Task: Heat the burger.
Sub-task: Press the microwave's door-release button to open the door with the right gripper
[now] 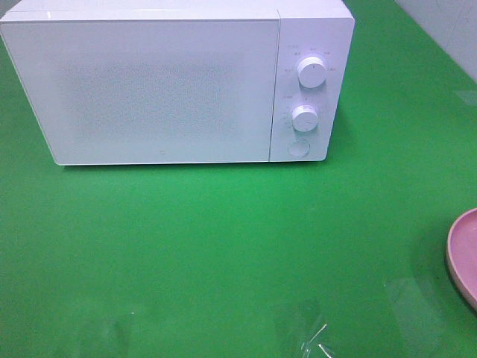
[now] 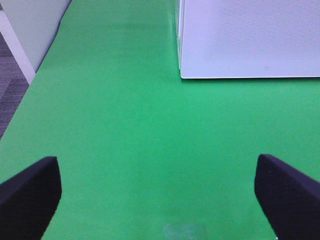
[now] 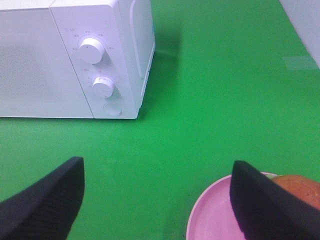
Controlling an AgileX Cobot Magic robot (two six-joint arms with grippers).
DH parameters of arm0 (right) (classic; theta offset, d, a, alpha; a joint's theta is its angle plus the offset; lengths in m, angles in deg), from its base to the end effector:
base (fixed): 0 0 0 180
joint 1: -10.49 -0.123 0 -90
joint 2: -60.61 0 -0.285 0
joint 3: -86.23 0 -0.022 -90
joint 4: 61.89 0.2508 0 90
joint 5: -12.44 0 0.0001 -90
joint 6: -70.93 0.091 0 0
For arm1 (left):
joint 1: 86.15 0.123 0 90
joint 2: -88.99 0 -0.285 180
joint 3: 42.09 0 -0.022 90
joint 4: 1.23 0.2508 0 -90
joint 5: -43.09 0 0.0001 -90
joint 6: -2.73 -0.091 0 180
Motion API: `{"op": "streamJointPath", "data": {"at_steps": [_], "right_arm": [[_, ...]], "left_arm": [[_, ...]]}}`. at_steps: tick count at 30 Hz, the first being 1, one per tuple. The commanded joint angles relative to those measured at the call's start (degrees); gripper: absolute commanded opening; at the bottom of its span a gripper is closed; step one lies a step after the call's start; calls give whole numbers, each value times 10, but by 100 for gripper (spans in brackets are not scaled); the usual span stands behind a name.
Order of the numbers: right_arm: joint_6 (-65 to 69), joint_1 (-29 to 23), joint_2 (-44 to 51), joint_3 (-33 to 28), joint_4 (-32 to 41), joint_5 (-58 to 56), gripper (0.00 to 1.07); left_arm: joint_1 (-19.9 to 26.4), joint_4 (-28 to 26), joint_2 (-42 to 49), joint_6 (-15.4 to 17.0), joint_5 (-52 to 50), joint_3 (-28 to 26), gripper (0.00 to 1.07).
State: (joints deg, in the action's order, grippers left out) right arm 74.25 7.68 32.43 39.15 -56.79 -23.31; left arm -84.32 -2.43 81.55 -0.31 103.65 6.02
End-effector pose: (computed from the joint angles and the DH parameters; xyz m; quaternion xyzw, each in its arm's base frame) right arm 0.0703 0.0082 0.3102 0.0187 0.8233 0.0721 0.5627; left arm -0.0065 -0.0019 0.2798 0.0094 0.8485 0.0120 0.5290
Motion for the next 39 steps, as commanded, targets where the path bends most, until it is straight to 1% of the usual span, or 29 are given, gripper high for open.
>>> {"op": "streamJointPath", "data": {"at_steps": [1, 14, 17, 19, 22, 23, 26, 27, 31, 32, 35, 36, 37, 38, 39], "right_arm": [[-1, -2, -20, 2, -1, 27, 75], [-1, -2, -154, 2, -1, 135, 75], [-1, -2, -170, 2, -1, 147, 75], [-1, -2, -210, 2, -1, 176, 75], [-1, -2, -221, 2, -1, 186, 75], [-1, -2, -241, 2, -2, 210, 75], [-2, -2, -261, 2, -3, 232, 75], [-2, -2, -285, 2, -3, 258, 75], [-2, -2, -316, 2, -3, 293, 75], [-2, -2, -345, 2, -3, 331, 75], [-2, -2, -353, 2, -3, 340, 75], [-6, -2, -372, 2, -3, 368, 75], [-6, -2, -372, 2, -3, 368, 75], [-9, -2, -391, -3, -3, 408, 75], [-9, -2, -391, -3, -3, 408, 75]], "left_arm": [[-4, -5, 11, 0, -8, 3, 98], [-4, -5, 11, 0, -8, 3, 98], [-4, -5, 11, 0, -8, 3, 98], [-4, -5, 11, 0, -8, 3, 98], [-4, -5, 11, 0, -8, 3, 98], [-4, -5, 11, 0, -8, 3, 98], [-4, -5, 11, 0, -8, 3, 98], [-4, -5, 11, 0, -8, 3, 98], [-4, -5, 11, 0, -8, 3, 98], [-4, -5, 11, 0, -8, 3, 98], [-4, -5, 11, 0, -8, 3, 98], [-4, -5, 11, 0, -8, 3, 98], [-4, -5, 11, 0, -8, 3, 98], [-4, -5, 11, 0, -8, 3, 98], [-4, -5, 11, 0, -8, 3, 98]]}}
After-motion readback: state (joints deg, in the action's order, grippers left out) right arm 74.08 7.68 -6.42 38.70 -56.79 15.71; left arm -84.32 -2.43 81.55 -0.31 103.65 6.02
